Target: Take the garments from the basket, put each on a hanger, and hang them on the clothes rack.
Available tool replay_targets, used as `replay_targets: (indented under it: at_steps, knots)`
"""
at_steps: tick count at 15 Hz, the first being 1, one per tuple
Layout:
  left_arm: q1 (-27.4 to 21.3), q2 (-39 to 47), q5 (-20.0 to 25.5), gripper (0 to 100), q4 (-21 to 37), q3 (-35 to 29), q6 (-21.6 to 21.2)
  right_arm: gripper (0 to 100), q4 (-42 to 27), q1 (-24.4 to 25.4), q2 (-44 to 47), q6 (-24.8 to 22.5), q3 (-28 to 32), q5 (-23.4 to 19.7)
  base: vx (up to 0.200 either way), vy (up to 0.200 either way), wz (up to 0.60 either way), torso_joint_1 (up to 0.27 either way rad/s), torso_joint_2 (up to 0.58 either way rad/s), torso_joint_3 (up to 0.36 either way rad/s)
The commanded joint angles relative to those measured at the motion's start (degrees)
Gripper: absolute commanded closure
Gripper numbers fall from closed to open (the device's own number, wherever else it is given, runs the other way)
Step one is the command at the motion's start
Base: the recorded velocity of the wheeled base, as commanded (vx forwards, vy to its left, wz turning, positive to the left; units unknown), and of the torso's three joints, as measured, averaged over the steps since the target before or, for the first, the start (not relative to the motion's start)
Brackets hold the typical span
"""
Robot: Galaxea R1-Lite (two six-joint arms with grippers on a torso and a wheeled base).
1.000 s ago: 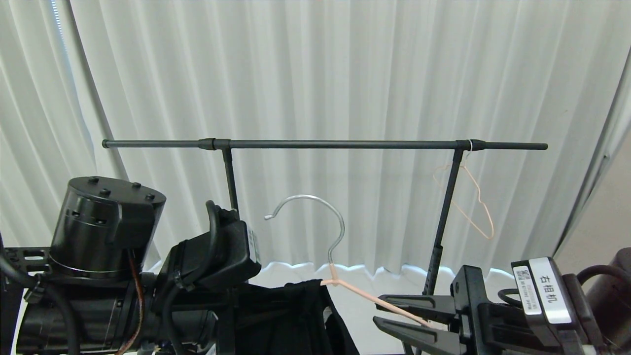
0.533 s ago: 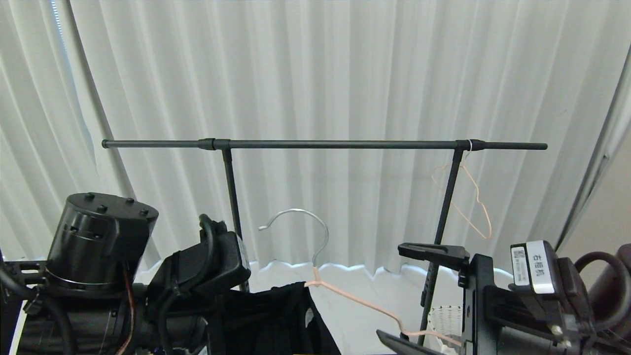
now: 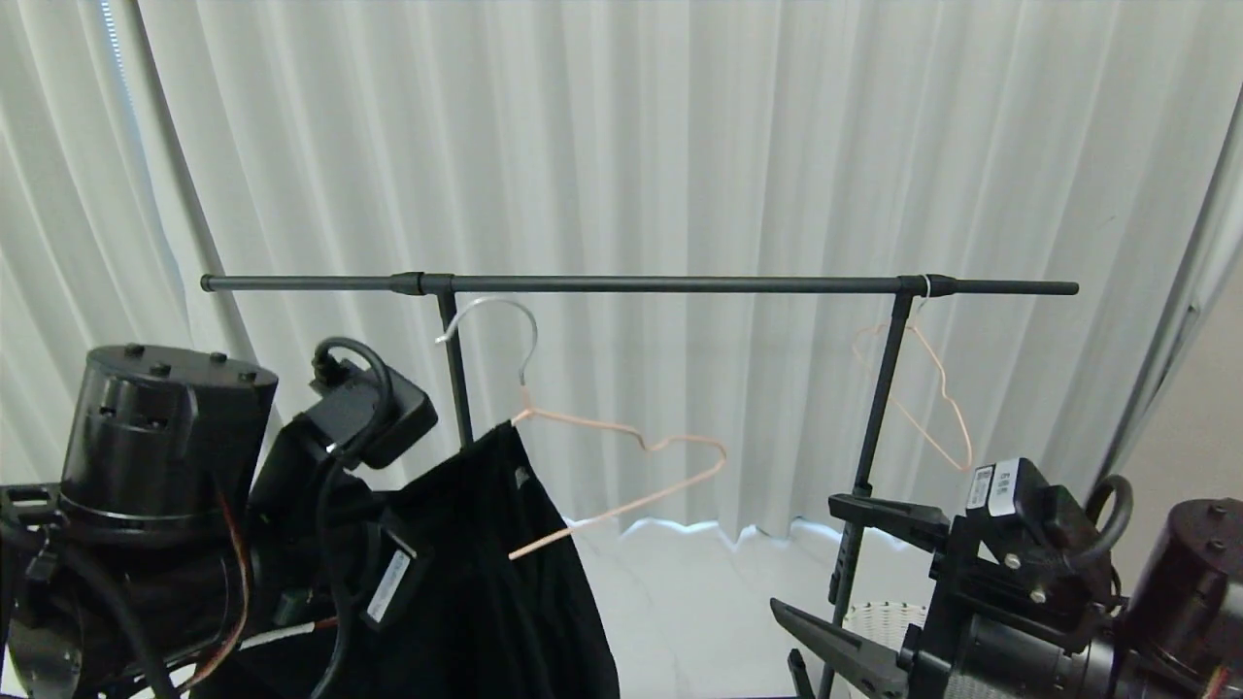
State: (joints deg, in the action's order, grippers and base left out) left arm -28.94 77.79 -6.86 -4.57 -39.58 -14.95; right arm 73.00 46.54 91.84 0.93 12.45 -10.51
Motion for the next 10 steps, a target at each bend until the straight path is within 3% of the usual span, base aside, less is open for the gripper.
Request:
replay_targets:
  at_steps: [1,4,6,10]
  knots:
    - [0.0,2.1,-1.6,100,-0.2,-5.7,2.8,0,0.0,2.7,3.3,4.5,2.1,3.3,0.000,0.000,0.00,0.000,0.00,0.000]
    - [-0.4,3.2,-1.4,100,-2.1,-8.1,3.5,0,0.0,12.0,9.4,15.9,9.9,14.7,0.000,0.000,0.00,0.000,0.00,0.000]
    - [-1.2,3.6,-1.4,100,-4.7,-8.5,3.5,0,0.0,15.2,14.2,20.3,16.2,20.1,0.000,0.000,0.00,0.000,0.00,0.000]
    - [-4.5,3.7,-1.3,100,-5.2,-9.5,3.5,0,0.0,15.4,19.4,21.1,24.2,21.2,0.000,0.000,0.00,0.000,0.00,0.000]
